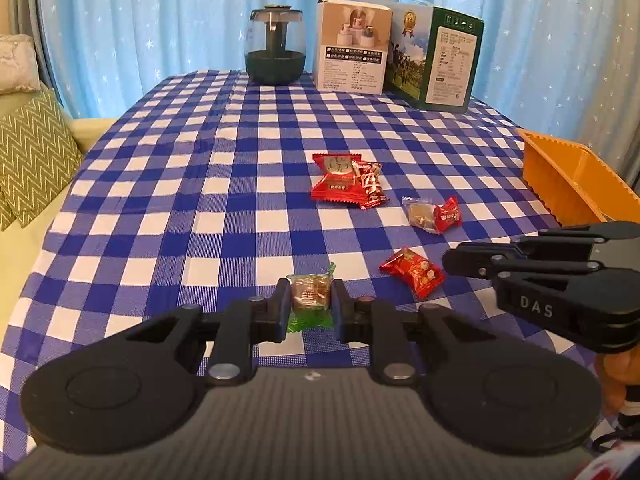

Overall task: Organize snacks
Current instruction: 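Carry the green-wrapped candy and red candy over the orange tray with both tools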

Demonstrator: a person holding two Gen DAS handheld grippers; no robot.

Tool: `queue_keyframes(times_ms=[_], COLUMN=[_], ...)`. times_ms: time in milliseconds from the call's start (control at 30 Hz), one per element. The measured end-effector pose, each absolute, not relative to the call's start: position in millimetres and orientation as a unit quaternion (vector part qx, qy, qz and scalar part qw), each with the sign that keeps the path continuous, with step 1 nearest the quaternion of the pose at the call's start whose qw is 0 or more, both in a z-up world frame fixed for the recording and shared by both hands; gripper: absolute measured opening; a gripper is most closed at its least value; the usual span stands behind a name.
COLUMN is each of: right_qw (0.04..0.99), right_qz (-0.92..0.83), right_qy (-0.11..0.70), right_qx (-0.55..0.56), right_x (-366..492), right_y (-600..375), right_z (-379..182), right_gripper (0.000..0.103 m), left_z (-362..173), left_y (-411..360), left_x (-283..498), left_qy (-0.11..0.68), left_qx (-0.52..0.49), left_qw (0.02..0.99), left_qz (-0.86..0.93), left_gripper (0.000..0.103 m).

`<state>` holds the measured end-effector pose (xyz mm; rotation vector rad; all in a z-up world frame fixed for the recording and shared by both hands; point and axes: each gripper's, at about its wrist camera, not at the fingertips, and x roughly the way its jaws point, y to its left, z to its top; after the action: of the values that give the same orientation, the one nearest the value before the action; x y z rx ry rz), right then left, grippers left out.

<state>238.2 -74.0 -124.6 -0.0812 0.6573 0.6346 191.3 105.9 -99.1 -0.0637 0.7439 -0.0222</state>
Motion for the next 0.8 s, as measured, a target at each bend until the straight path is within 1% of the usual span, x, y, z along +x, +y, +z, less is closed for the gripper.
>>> queue_keyframes(times_ms=[33,67,100,133,167,400,567,600,800], right_qw=[0.895,0.894,0.893,0.893,0.892,0.888,0.892,0.892,0.891], right_qz=[0.309,0.311,0.314,0.316,0.317,0.309,0.308,0.308,0.306], right_qy=[0.318,0.319,0.32,0.32,0.321,0.339,0.323,0.319,0.319], right_qx=[-0.039,-0.037,-0.034,-0.031,-0.029,-0.028,-0.076,-0.084,-0.102], right_x=[239.2,240.3,241.5,242.5,243.9,255.5,249.6,248.0,240.4], right_y=[-71.0,-68.1,-65.7,-63.5,-61.2,-50.4,-40.7,-39.2,-39.1], right_z=[-125.3,-126.1,-127.0,-127.8,-129.1,-138.9,-142.2,-143.1,-143.8], right_gripper=[0.019,0.023,0.03,0.034,0.035,0.035,0.035,0.031,0.027], left_z=[-100.6,-101.8,-102.9,-103.8,-104.6,-109.3,-111.6,-111.7,-111.5], left_y=[107.3,108.8,110.3,111.3,112.5,116.0,115.8,115.1,110.9], left_x=[191.8,192.3,192.7,192.9,193.5,196.8,198.3,198.4,196.3], left_qy=[0.365,0.366,0.367,0.368,0.368,0.373,0.375,0.375,0.375], left_qx=[-0.035,-0.038,-0.04,-0.041,-0.043,-0.053,-0.053,-0.053,-0.049], left_qw=[0.93,0.93,0.929,0.929,0.929,0.927,0.925,0.925,0.926], left_qz=[-0.01,-0.009,-0.008,-0.006,-0.005,-0.002,-0.002,-0.003,-0.003], left_gripper=[0.019,0.019,0.019,0.019,0.019,0.019,0.019,0.019,0.019])
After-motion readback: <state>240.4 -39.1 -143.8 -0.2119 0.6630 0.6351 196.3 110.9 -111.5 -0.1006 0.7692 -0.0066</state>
